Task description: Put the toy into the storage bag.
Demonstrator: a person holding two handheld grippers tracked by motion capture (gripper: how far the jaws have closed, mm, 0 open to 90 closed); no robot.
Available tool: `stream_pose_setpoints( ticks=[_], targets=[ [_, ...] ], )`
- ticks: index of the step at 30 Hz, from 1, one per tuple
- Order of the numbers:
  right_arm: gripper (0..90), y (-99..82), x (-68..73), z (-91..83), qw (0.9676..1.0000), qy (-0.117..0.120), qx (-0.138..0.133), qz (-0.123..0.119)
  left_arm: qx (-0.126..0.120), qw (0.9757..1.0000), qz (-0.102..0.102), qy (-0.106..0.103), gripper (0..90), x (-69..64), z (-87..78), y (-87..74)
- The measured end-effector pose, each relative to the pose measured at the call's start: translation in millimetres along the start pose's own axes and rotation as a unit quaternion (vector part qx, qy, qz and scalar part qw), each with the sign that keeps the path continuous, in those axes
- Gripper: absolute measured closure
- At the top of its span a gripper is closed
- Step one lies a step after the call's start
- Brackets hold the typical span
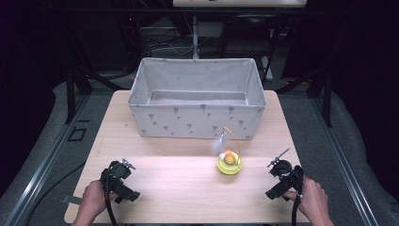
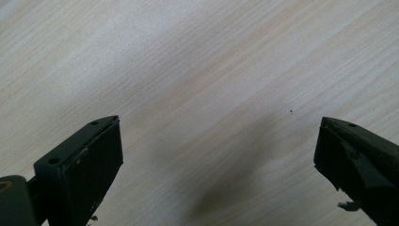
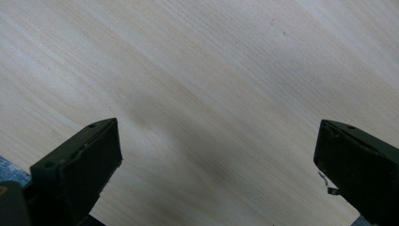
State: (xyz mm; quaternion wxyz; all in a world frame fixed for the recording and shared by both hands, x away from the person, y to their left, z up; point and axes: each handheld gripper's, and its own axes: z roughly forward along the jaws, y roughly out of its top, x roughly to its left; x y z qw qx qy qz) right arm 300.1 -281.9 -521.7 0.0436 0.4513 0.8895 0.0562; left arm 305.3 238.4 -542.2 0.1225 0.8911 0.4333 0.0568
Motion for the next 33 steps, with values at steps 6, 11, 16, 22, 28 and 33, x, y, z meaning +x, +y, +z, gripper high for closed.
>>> stream_pose_setpoints(
  ticks=[6, 11, 16, 22, 28, 33],
  targets=[
    [1.1, 0.3, 1.9, -1.6, 1.0000, -0.001, -0.004, -0.005, 0.000, 1.0000, 0.000, 0.000, 1.8, -0.2, 0.3, 0.0],
    [1.1, 1.8, 4.9, -5.0, 0.9999, -0.002, -0.011, -0.006, 0.001, 1.0000, -0.001, -0.003, 1.7, 0.0, 0.7, -0.1],
    [0.9, 5.8, 10.8, -12.6, 0.9995, -0.002, -0.030, -0.006, -0.001, 1.0000, -0.004, -0.003, 1.7, 0.7, 0.1, -0.6],
    [0.8, 13.0, 17.4, -24.9, 0.9990, -0.006, -0.034, -0.027, -0.005, 1.0000, -0.004, -0.001, 1.6, 1.1, 0.1, -0.7],
    [0.2, 25.8, 24.3, -39.3, 0.9979, 0.004, -0.043, -0.047, -0.001, 1.0000, -0.005, -0.003, 1.5, 2.1, -0.5, -1.4],
    [0.2, 37.0, 25.4, -51.8, 0.9965, 0.012, -0.056, -0.060, -0.006, 0.9999, -0.010, -0.005, 1.2, 2.1, -0.5, -1.0]
  ],
)
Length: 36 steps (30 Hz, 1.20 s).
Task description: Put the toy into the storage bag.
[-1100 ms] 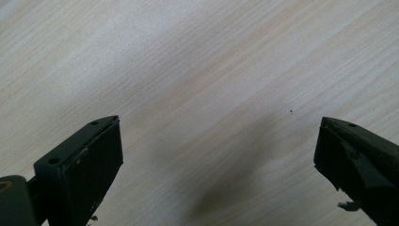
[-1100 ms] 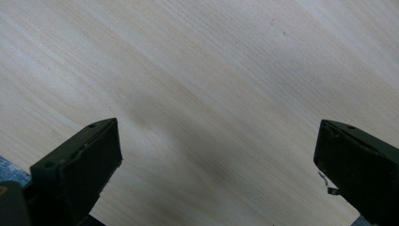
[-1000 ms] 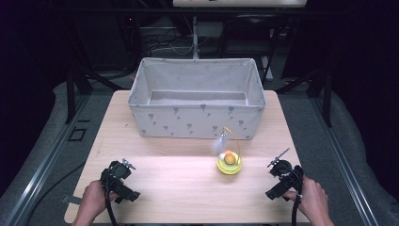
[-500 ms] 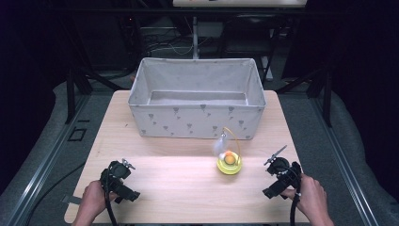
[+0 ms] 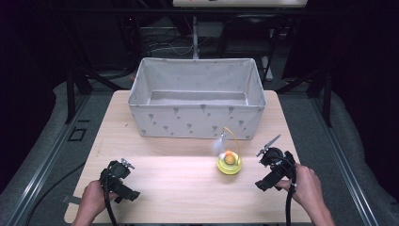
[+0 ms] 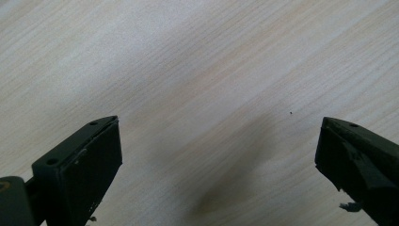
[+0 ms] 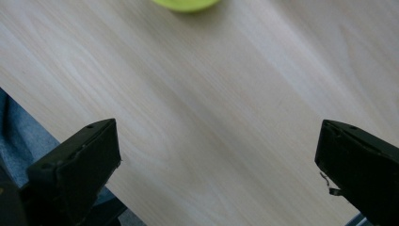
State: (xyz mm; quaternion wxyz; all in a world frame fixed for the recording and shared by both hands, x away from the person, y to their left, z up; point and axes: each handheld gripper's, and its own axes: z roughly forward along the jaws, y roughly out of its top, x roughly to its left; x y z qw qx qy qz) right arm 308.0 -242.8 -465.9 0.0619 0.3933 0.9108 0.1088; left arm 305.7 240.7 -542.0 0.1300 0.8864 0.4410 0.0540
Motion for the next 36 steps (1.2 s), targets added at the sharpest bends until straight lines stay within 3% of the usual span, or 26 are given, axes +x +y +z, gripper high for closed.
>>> stream_pose_setpoints(
  ticks=[6, 7, 17, 19, 22, 24, 25, 29, 36],
  targets=[
    [0.0, 17.3, 2.1, -10.1, 0.9998, 0.003, -0.007, -0.020, 0.000, 1.0000, -0.002, 0.000, 1.0, 0.8, -0.1, -0.4],
    [0.0, 25.9, 3.5, -13.7, 0.9995, 0.005, -0.019, -0.027, 0.000, 1.0000, -0.003, 0.000, 1.1, 1.2, -0.2, -0.9],
    [0.7, 73.8, 6.4, -26.3, 0.9976, -0.005, -0.029, -0.062, -0.003, 1.0000, -0.005, -0.002, 0.9, 3.1, 0.1, -1.5],
    [5.8, 81.8, 7.6, -27.9, 0.9972, -0.001, -0.033, -0.068, -0.003, 1.0000, -0.004, -0.001, 0.9, 2.8, -0.3, -1.5],
    [21.5, 91.8, 11.6, -31.2, 0.9960, 0.003, -0.036, -0.082, -0.002, 1.0000, -0.003, -0.002, 1.0, 2.4, -0.2, -1.4],
    [24.2, 94.6, 12.9, -32.5, 0.9957, 0.006, -0.034, -0.087, 0.001, 1.0000, -0.002, -0.003, 1.0, 1.7, 0.5, -1.2],
    [32.3, 100.0, 14.9, -34.0, 0.9952, 0.007, -0.025, -0.094, 0.001, 1.0000, -0.001, -0.003, 1.0, 1.5, 0.5, -1.1],
    [46.1, 108.5, 16.6, -33.9, 0.9947, 0.007, -0.008, -0.102, 0.002, 1.0000, -0.001, -0.003, 1.1, 2.1, 0.2, -1.5],
    [58.8, 120.1, 19.2, -36.5, 0.9920, 0.005, 0.030, -0.122, 0.004, 1.0000, 0.000, -0.001, 1.1, 1.3, 1.0, -1.3]
  ],
)
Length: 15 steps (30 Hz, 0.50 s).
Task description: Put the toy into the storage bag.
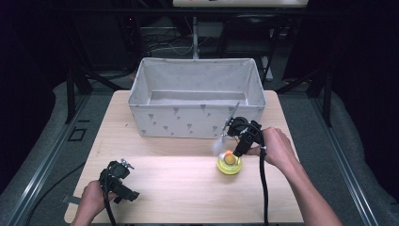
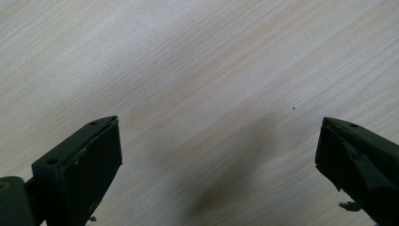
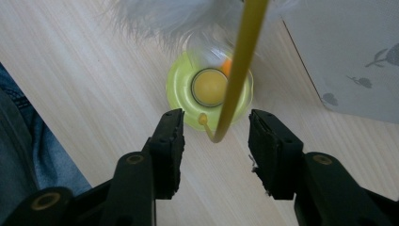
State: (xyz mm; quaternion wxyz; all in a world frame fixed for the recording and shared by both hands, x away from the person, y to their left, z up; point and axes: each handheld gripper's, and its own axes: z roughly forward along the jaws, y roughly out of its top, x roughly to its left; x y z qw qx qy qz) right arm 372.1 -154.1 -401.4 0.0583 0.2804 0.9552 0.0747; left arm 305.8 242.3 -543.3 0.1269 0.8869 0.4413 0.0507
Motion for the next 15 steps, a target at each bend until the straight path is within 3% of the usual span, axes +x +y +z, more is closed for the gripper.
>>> stream_pose_setpoints(
  ticks=[2, 8, 9, 11, 15],
  targets=[
    [59.2, 1.0, -0.1, 0.0, 1.0000, 0.000, -0.002, -0.001, -0.001, 1.0000, -0.001, 0.000, 1.2, 0.2, -0.2, 0.0],
    [71.8, 8.3, -2.4, -2.9, 0.9999, 0.007, 0.011, -0.003, 0.001, 1.0000, -0.001, 0.000, 1.2, 1.2, -0.5, -0.5],
    [80.8, 9.5, -2.7, -2.1, 0.9998, 0.011, 0.016, -0.007, 0.000, 1.0000, -0.001, 0.000, 1.2, 0.9, -0.5, -0.5],
    [87.0, 10.6, -2.6, -1.1, 0.9997, 0.013, 0.019, -0.010, 0.001, 1.0000, -0.001, -0.001, 1.3, 1.0, -0.3, -0.5],
    [87.9, 11.9, -2.8, -1.2, 0.9996, 0.017, 0.018, -0.012, 0.002, 1.0000, -0.002, -0.002, 1.3, 1.6, 0.3, -0.3]
  ],
)
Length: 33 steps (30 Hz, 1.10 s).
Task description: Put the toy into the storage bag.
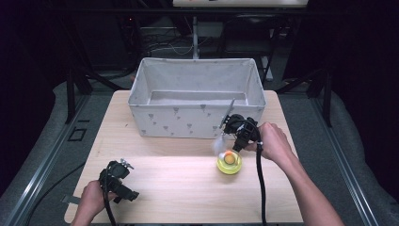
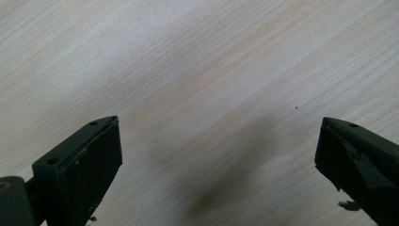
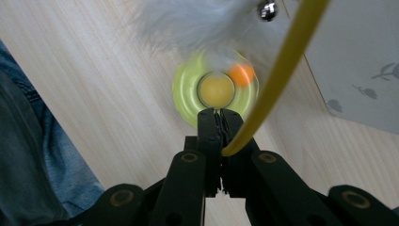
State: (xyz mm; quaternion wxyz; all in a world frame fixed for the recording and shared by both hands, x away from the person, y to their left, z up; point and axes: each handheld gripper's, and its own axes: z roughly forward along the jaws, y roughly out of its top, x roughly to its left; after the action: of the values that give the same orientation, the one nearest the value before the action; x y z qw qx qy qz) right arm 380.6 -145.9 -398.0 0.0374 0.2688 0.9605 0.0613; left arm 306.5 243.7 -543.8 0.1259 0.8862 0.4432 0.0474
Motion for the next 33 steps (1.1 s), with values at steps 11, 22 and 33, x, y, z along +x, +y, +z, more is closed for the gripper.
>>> stream_pose_setpoints(
  ticks=[11, 22, 33],
  targets=[
    [88.3, 3.9, -2.5, -6.3, 0.9999, 0.005, -0.012, 0.004, -0.009, 1.0000, -0.002, -0.002, 0.1, 0.4, -1.3, -0.2],
    [88.3, 7.3, -0.6, -24.0, 0.9996, 0.000, -0.030, 0.000, -0.005, 1.0000, 0.000, -0.003, 0.2, 0.0, -0.2, 0.1],
    [88.3, 6.9, -6.8, -29.1, 0.9995, 0.005, -0.029, 0.007, -0.008, 1.0000, 0.001, -0.003, 0.2, -0.6, -1.0, -0.1]
  ],
)
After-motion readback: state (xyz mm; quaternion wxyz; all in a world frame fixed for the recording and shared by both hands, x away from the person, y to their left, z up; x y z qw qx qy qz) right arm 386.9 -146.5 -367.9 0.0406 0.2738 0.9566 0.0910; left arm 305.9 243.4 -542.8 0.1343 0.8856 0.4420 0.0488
